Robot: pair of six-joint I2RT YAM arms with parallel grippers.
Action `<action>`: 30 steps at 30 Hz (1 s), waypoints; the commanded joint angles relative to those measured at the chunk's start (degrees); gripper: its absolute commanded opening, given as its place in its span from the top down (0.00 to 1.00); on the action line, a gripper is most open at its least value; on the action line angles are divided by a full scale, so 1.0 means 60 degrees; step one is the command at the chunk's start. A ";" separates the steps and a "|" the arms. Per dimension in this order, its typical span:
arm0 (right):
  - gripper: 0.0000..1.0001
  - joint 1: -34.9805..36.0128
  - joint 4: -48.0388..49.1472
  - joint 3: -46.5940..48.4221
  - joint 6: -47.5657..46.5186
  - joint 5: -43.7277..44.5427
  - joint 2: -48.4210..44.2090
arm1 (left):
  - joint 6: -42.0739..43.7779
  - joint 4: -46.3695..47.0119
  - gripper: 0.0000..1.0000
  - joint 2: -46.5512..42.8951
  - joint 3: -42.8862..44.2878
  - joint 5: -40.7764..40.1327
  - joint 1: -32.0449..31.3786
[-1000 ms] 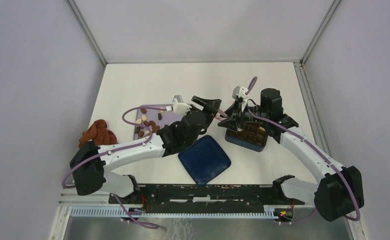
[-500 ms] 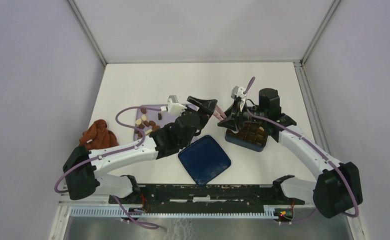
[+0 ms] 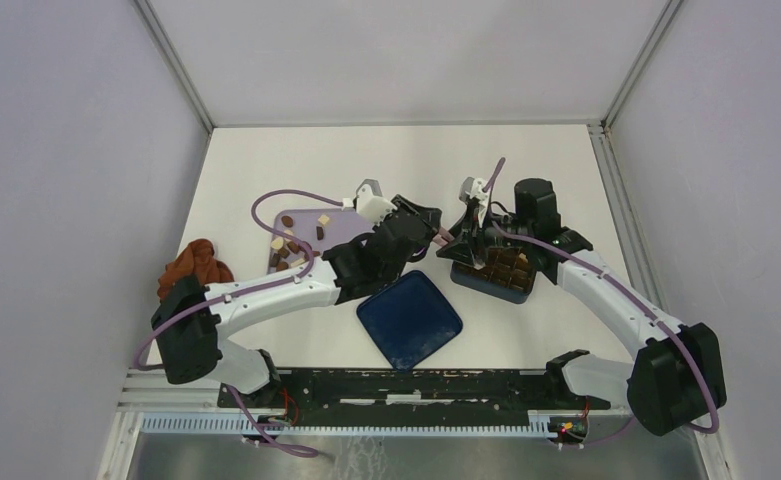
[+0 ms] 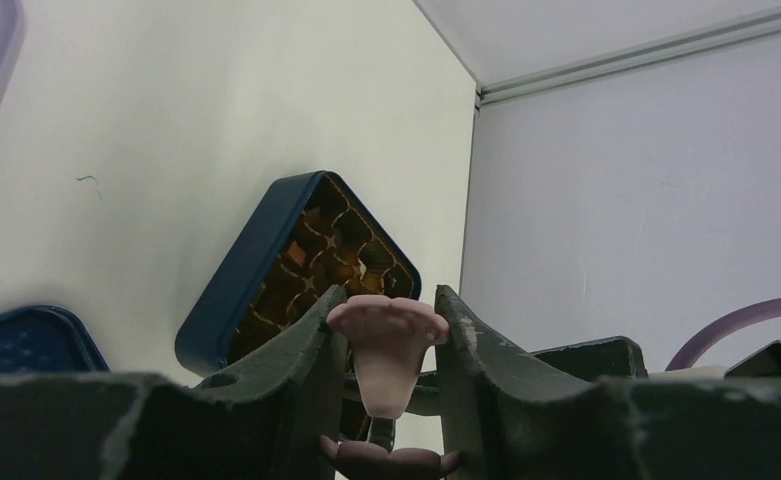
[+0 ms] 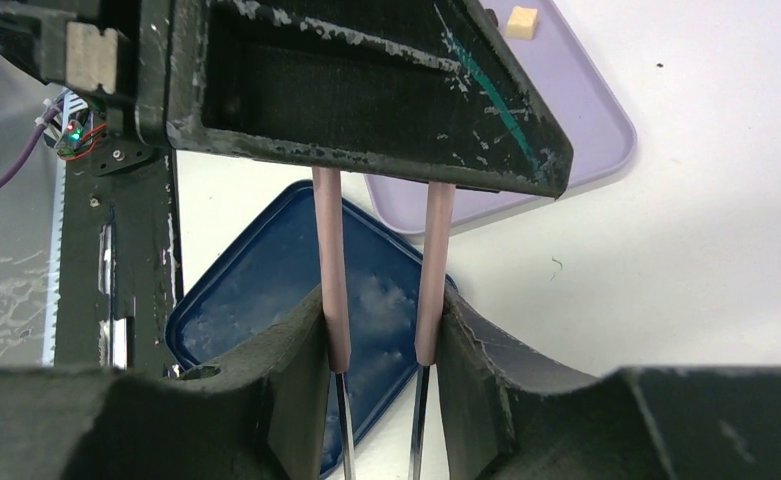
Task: Pack the chocolate
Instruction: Adjust the clamp.
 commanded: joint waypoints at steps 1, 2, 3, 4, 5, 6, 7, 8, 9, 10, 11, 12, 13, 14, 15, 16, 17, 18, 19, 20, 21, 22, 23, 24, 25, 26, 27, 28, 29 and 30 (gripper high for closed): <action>0.56 0.0064 0.0107 0.0460 -0.0309 0.0003 -0.0106 | 0.0185 -0.0058 0.78 0.0043 0.0254 0.0052 0.0218; 0.56 0.0064 0.0119 0.0454 -0.0338 -0.0018 -0.0137 | 0.0024 0.0062 0.84 -0.0008 0.0174 0.0231 0.0277; 0.55 0.0065 0.0159 0.0442 -0.0353 -0.0037 -0.0194 | -0.0067 0.0187 0.90 -0.0071 0.0058 0.0409 0.0361; 0.54 0.0058 0.0245 0.0399 -0.0342 -0.0087 -0.0253 | -0.0262 0.0351 0.93 -0.0168 -0.0119 0.0691 0.0462; 0.51 0.0045 0.0292 0.0359 -0.0340 -0.0170 -0.0287 | -0.0415 0.0657 0.95 -0.0268 -0.0321 0.0914 0.0564; 0.47 0.0026 0.0372 0.0326 -0.0319 -0.0308 -0.0333 | -0.0577 0.1015 0.97 -0.0376 -0.0536 0.1189 0.0659; 0.41 0.0005 0.0466 0.0262 -0.0259 -0.0429 -0.0369 | -0.0742 0.1284 0.98 -0.0479 -0.0765 0.1439 0.0768; 0.38 -0.0023 0.0605 0.0212 -0.0194 -0.0563 -0.0402 | -0.0878 0.1546 0.98 -0.0562 -0.0965 0.1686 0.0849; 0.35 -0.0027 0.0732 0.0142 -0.0125 -0.0644 -0.0434 | -0.0999 0.1722 0.98 -0.0645 -0.1139 0.1846 0.0913; 0.33 -0.0034 0.0804 0.0092 -0.0055 -0.0715 -0.0459 | -0.1078 0.1854 0.98 -0.0718 -0.1263 0.1937 0.0941; 0.32 -0.0043 0.0811 0.0059 0.0000 -0.0757 -0.0464 | -0.1108 0.1929 0.98 -0.0778 -0.1339 0.1956 0.0961; 0.32 -0.0049 0.0936 0.0030 0.0064 -0.0759 -0.0475 | -0.1132 0.1945 0.98 -0.0832 -0.1387 0.1958 0.0963; 0.32 -0.0037 0.1070 0.0015 0.0109 -0.0773 -0.0450 | -0.1141 0.1979 0.98 -0.0892 -0.1420 0.1958 0.0952; 0.32 -0.0039 0.1088 0.0014 0.0135 -0.0754 -0.0420 | -0.1153 0.2034 0.98 -0.0925 -0.1454 0.1973 0.0968; 0.32 -0.0038 0.1067 0.0014 0.0149 -0.0700 -0.0365 | -0.1180 0.2131 0.98 -0.0958 -0.1496 0.2048 0.0988; 0.32 -0.0045 0.1020 0.0039 0.0132 -0.0638 -0.0275 | -0.1204 0.2249 0.98 -0.0975 -0.1548 0.2156 0.1020; 0.31 -0.0052 0.0956 0.0064 0.0090 -0.0573 -0.0205 | -0.1221 0.2386 0.98 -0.0979 -0.1587 0.2269 0.1051; 0.31 -0.0069 0.0901 0.0097 0.0050 -0.0552 -0.0109 | -0.1250 0.2523 0.98 -0.0992 -0.1625 0.2391 0.1086; 0.28 -0.0066 0.0785 0.0154 -0.0032 -0.0572 -0.0041 | -0.1276 0.2620 0.98 -0.0983 -0.1652 0.2514 0.1111; 0.26 -0.0072 0.0586 0.0199 -0.0116 -0.0597 0.0032 | -0.1298 0.2726 0.98 -0.0989 -0.1699 0.2626 0.1147; 0.24 -0.0076 0.0536 0.0218 -0.0148 -0.0599 0.0047 | -0.1321 0.2838 0.98 -0.0994 -0.1743 0.2730 0.1173; 0.23 -0.0083 0.0500 0.0231 -0.0217 -0.0580 0.0049 | -0.1342 0.2934 0.98 -0.1014 -0.1802 0.2802 0.1213; 0.22 -0.0107 0.0416 0.0256 -0.0290 -0.0569 0.0032 | -0.1354 0.3032 0.98 -0.1050 -0.1860 0.2877 0.1249; 0.22 -0.0126 0.0383 0.0262 -0.0346 -0.0592 0.0020 | -0.1368 0.3087 0.98 -0.1085 -0.1932 0.2904 0.1279; 0.22 -0.0154 0.0389 0.0255 -0.0355 -0.0672 0.0003 | -0.1396 0.3143 0.98 -0.1139 -0.2010 0.2943 0.1318; 0.22 -0.0167 0.0396 0.0237 -0.0355 -0.0733 0.0003 | -0.1434 0.3249 0.98 -0.1184 -0.2097 0.2982 0.1354; 0.23 -0.0159 0.0478 0.0200 -0.0298 -0.0832 -0.0003 | -0.1490 0.3381 0.98 -0.1221 -0.2177 0.3038 0.1400; 0.25 -0.0166 0.0649 0.0137 -0.0176 -0.0922 0.0001 | -0.1537 0.3486 0.98 -0.1239 -0.2241 0.3106 0.1436; 0.27 -0.0155 0.0789 0.0082 -0.0049 -0.0966 -0.0012 | -0.1569 0.3532 0.98 -0.1243 -0.2269 0.3173 0.1453; 0.28 -0.0155 0.0810 0.0049 0.0006 -0.1032 -0.0018 | -0.1587 0.3543 0.98 -0.1229 -0.2261 0.3207 0.1455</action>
